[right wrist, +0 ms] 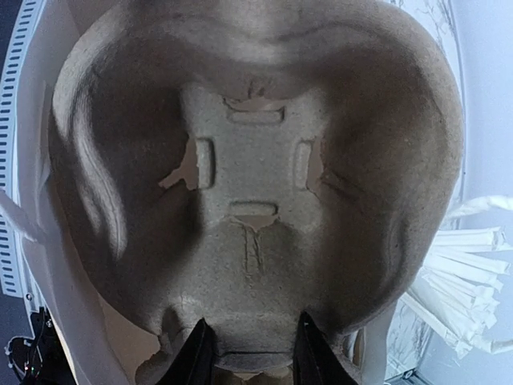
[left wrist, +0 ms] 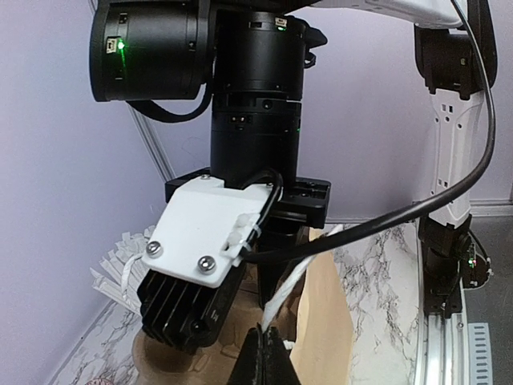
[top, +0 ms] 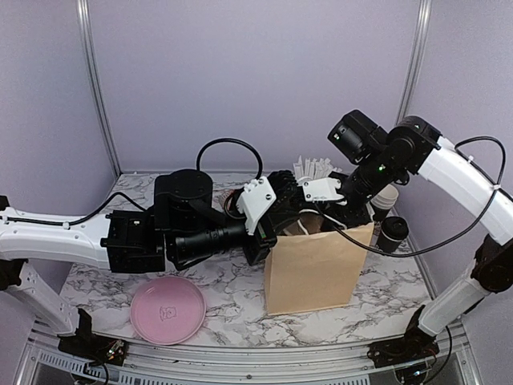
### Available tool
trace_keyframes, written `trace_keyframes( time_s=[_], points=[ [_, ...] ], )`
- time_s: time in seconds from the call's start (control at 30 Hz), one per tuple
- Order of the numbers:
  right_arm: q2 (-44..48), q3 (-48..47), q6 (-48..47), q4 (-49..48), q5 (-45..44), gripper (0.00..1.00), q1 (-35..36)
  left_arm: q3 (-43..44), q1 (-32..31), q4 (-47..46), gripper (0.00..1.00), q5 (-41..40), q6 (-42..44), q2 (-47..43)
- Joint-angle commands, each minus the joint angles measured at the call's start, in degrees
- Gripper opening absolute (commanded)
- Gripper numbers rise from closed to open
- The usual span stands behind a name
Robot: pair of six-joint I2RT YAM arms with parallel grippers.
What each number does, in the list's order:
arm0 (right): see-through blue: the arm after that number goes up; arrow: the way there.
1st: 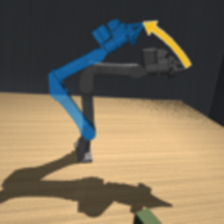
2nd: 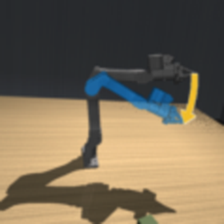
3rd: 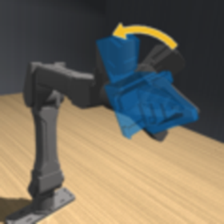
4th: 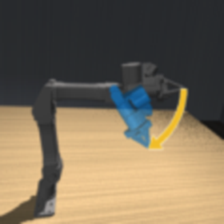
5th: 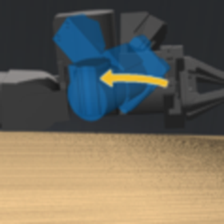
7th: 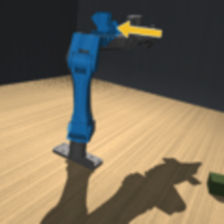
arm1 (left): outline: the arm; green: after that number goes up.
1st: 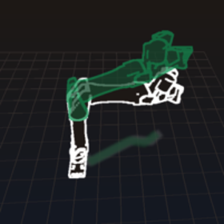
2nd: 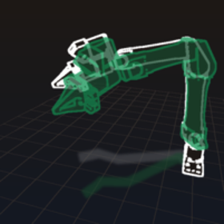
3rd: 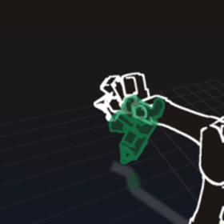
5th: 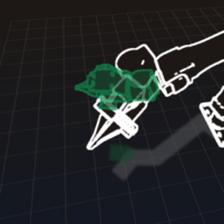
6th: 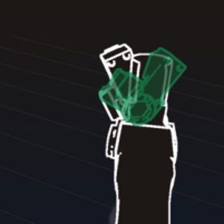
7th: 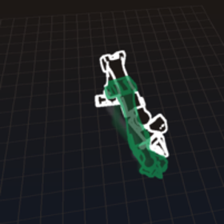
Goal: Pack the takeout coffee
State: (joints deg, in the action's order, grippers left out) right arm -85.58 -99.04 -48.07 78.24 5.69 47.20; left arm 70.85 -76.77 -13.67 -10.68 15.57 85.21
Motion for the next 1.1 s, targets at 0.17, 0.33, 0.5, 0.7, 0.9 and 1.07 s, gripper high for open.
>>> trace_keyframes(
  time_s=[0.17, 0.33, 0.5, 0.7, 0.9, 1.07],
  points=[
    [1.28, 3.78, 0.99, 0.57, 0.12, 0.24, -0.50, -0.79, -0.18, 2.60, 0.00, -1.74, 0.63, -3.17],
    [1.30, 4.50, 1.55, 0.52, 1.95, 0.24, -0.31, -0.35, -0.33, 3.71, 0.00, -1.01, 0.43, -1.92],
    [1.80, 5.78, 2.09, 0.50, 2.24, 0.24, 0.29, 0.51, -1.72, 5.64, 0.37, -2.04, 0.99, -3.27],
    [2.22, 10.84, 2.66, 0.60, 1.89, 0.25, 1.66, -0.55, -2.93, 8.75, 0.53, -3.59, 1.45, -11.50],
    [1.20, 13.34, 2.83, 0.61, 1.75, 0.24, 3.04, -7.74, -2.80, 3.34, 0.56, -14.04, 3.40, -23.51],
    [-0.72, 14.72, 3.09, 0.47, 2.65, 0.24, 3.47, -12.12, -2.49, 1.40, 0.58, -18.89, 4.19, -28.67]
  ],
)
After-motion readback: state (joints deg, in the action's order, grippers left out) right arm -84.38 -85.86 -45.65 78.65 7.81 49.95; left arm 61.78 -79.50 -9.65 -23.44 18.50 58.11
